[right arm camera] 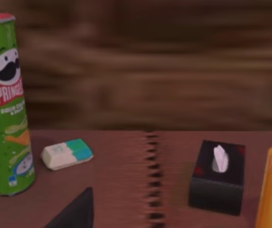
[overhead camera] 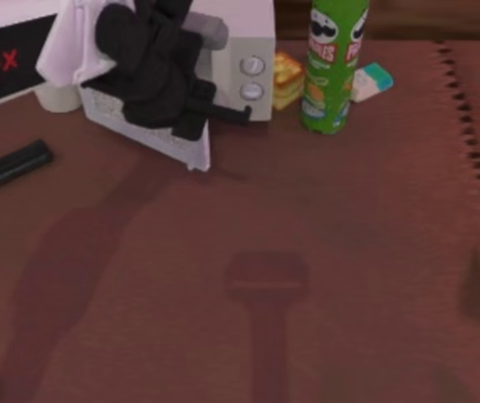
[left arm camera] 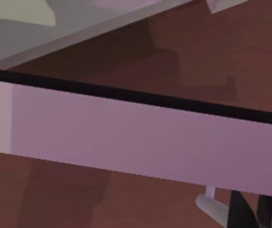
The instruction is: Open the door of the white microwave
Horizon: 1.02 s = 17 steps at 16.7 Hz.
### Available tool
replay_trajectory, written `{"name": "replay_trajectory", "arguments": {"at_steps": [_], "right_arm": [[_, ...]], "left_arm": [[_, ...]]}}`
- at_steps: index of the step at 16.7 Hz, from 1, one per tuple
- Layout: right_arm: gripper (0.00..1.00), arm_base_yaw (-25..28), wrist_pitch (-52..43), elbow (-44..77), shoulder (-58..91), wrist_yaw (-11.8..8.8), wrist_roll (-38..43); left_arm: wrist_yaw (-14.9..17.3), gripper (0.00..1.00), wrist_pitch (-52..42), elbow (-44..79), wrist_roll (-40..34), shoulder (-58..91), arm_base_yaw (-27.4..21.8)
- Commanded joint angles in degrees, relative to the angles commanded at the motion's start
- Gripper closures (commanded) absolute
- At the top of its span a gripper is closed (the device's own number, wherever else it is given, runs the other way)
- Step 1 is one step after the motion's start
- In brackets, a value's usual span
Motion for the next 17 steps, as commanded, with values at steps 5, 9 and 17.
{"name": "replay_trajectory", "arguments": {"at_steps": [5,9,17], "right_arm": [[0.0,0.0,0.0,0.0,0.0,0.0,0.0],[0.0,0.0,0.0,0.0,0.0,0.0,0.0],[0.0,0.0,0.0,0.0,0.0,0.0,0.0]], "left_arm": [[0.0,1.0,0.0,0.0,0.0,0.0,0.0],[0.85,1.0,0.24,-0.7,0.67,-0.4,-0.01],[4.68,1.0,1.27,-5.51,8.01,-4.26,2.47]]}}
